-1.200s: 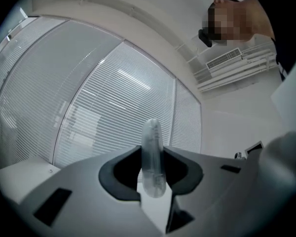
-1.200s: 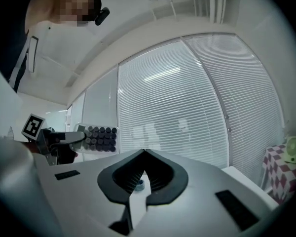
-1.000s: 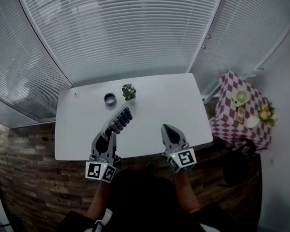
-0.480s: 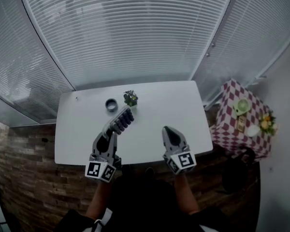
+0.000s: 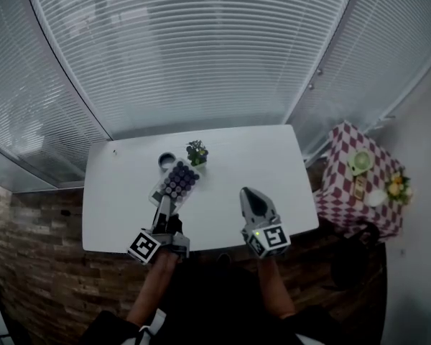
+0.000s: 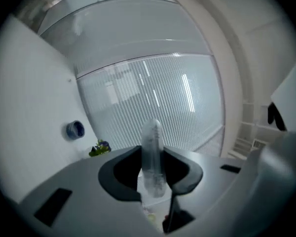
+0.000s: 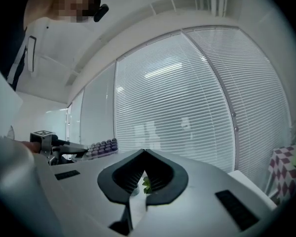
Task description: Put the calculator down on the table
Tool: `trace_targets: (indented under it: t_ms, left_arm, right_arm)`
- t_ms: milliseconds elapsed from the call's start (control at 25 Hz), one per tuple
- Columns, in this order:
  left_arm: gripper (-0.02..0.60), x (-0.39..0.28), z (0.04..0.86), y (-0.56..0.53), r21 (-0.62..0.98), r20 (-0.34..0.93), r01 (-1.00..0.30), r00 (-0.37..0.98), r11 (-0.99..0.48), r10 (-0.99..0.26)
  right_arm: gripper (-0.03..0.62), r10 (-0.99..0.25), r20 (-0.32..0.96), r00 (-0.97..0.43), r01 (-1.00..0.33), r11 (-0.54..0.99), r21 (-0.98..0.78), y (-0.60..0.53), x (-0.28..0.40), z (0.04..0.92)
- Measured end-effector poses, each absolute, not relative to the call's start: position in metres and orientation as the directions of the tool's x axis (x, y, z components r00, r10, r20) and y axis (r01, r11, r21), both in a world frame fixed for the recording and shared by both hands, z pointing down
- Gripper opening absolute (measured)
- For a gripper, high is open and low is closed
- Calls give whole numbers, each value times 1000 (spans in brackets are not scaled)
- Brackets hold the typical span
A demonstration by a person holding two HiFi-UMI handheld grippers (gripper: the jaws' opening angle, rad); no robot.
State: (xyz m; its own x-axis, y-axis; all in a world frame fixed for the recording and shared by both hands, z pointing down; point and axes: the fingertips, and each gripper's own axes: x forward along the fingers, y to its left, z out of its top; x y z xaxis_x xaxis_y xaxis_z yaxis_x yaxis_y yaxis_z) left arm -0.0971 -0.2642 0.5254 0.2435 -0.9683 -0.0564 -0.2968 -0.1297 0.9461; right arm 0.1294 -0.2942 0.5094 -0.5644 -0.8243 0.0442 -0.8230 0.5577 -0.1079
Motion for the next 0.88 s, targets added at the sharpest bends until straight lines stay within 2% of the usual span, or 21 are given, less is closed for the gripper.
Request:
trace_targets:
  t_ms: [80,320,520,680,880]
  left_arm:
    - [98,-97,529,-269,967,-64,-226,236,-119,-970]
    - [98,-101,553,-273,950,5,-302,269,-79,-963]
    - [98,-84,558,-280,972,-28,-211,344,-106,-939]
    - [98,-87,595,-283,958,57,-282,372,-55,-926]
    - [98,-85,628,-290,965,109,-264,397,0,-911]
  right_arm:
    - [6,-828,42,-560,-828,556,-76,-297,126,506]
    - [6,-838,57,-543,-839,540,-65,-302,125,513]
    - [6,-843,34,-537,-841,532,-100,-301,121,510]
    - [6,-853,69,-518,-855,513,-73,-305,125,516]
    - [6,-852,75,-518,-855,514,-63,-305,122,516]
